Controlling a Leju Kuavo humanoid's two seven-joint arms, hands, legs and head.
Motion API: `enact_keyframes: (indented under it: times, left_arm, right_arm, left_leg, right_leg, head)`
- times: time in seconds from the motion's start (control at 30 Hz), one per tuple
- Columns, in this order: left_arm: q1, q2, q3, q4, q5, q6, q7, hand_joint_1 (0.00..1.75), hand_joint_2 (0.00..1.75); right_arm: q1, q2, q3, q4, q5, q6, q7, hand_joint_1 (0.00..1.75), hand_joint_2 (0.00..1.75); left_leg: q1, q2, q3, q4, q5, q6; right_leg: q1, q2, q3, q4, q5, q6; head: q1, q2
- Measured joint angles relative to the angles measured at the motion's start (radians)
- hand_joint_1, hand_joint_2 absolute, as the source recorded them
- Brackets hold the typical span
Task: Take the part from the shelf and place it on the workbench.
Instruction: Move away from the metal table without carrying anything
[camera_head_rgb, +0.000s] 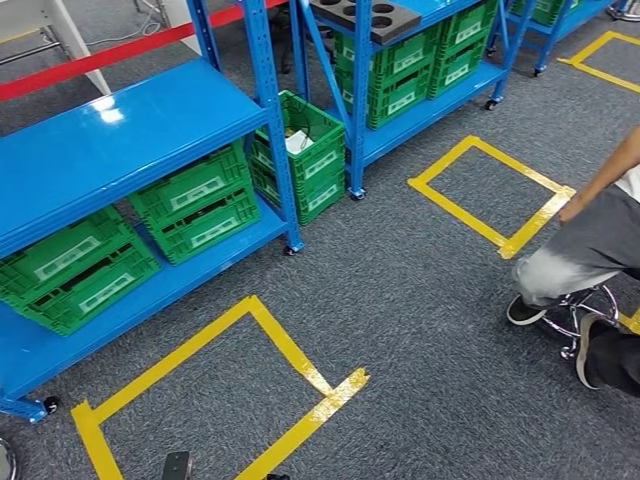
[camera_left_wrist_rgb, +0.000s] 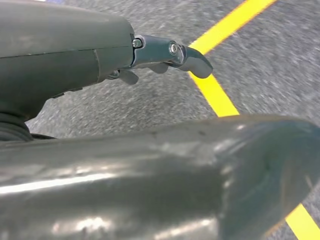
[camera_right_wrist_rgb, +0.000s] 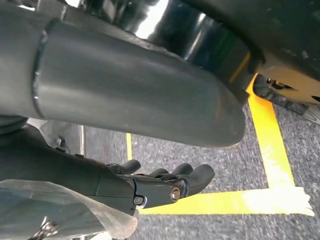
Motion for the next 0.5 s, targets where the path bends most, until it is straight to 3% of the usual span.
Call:
enact_keyframes:
  times: [0.03,0.07,0.13,0.17,0.2,0.27,0.33,0.4,0.47,0.5]
  left_arm:
    - [0.001,0.001,0.000,0.000,0.000,0.000,0.000,0.00,0.00]
    - [0.002,0.001,0.000,0.000,-0.001,0.000,0.000,0.00,0.00]
    - [0.001,0.002,0.000,0.000,-0.004,0.000,0.000,0.00,0.00]
    - [-0.001,0.001,0.000,0.000,-0.005,0.000,0.000,0.00,0.00]
    - [-0.001,0.001,0.000,0.000,-0.006,0.000,0.000,0.00,0.00]
    - [0.000,0.001,0.000,0.000,-0.007,0.000,0.000,0.00,0.00]
    - [0.001,0.001,0.000,0.000,-0.006,0.001,0.000,0.00,0.00]
    - [-0.001,-0.001,0.001,0.000,-0.004,0.002,0.000,0.00,0.00]
    - [-0.001,-0.002,0.001,0.000,-0.004,0.001,0.000,0.00,0.00]
    - [0.000,-0.002,0.001,0.000,-0.004,0.001,0.000,0.00,0.00]
  right_arm:
    - [-0.001,0.000,0.000,0.000,0.000,0.001,0.000,0.00,0.00]
    - [-0.002,0.000,0.000,0.000,0.000,0.002,0.000,0.00,0.00]
    - [-0.002,0.000,0.000,0.000,0.001,0.001,0.000,0.00,0.00]
    - [-0.002,0.000,0.000,0.000,0.002,0.000,0.000,0.00,0.00]
    - [-0.004,0.000,0.000,0.000,0.002,-0.001,0.000,0.00,0.00]
    - [-0.007,0.000,0.000,0.000,0.006,-0.007,-0.002,0.00,0.00]
    - [-0.010,0.000,0.000,-0.001,0.012,-0.018,-0.010,0.00,0.00]
    - [-0.008,0.000,0.000,-0.001,0.016,-0.026,-0.016,0.00,0.00]
    - [-0.004,0.000,0.000,-0.001,0.016,-0.028,-0.018,0.00,0.00]
    - [-0.003,-0.001,0.000,-0.001,0.017,-0.028,-0.017,0.00,0.00]
  left_leg:
    - [0.001,0.003,0.015,-0.024,0.021,0.000]
    - [0.001,0.011,0.047,-0.083,0.055,0.002]
    - [-0.006,0.051,0.119,-0.218,0.102,0.011]
    - [-0.010,0.065,0.140,-0.259,0.110,0.017]
    - [-0.014,0.072,0.146,-0.275,0.109,0.022]
    - [-0.014,0.054,0.144,-0.279,0.112,0.032]
    - [-0.009,0.036,0.147,-0.287,0.117,0.044]
    - [-0.005,0.016,0.148,-0.290,0.120,0.052]
    - [-0.005,-0.008,0.147,-0.290,0.120,0.054]
    - [-0.005,-0.021,0.147,-0.289,0.120,0.054]
  right_leg:
    - [0.001,-0.013,0.002,0.000,-0.002,0.001]
    - [0.001,-0.024,0.005,0.000,-0.004,0.002]
    - [0.005,-0.044,0.012,0.001,-0.009,0.008]
    - [0.007,-0.052,0.014,0.001,-0.012,0.013]
    - [0.009,-0.060,0.016,0.001,-0.014,0.017]
    - [0.009,-0.072,0.019,0.000,-0.017,0.026]
    - [0.006,-0.039,0.009,0.024,-0.039,0.037]
    - [0.003,0.014,-0.040,0.129,-0.097,0.043]
    - [0.003,0.033,-0.106,0.258,-0.145,0.044]
    - [0.003,0.035,-0.123,0.284,-0.143,0.044]
  head:
    - [0.000,0.000]
    - [0.000,0.000]
    - [0.000,0.000]
    - [0.001,0.000]
    - [0.001,0.000]
    - [0.001,0.000]
    - [0.004,0.000]
    - [0.009,0.000]
    - [0.010,0.000]
    - [0.011,0.000]
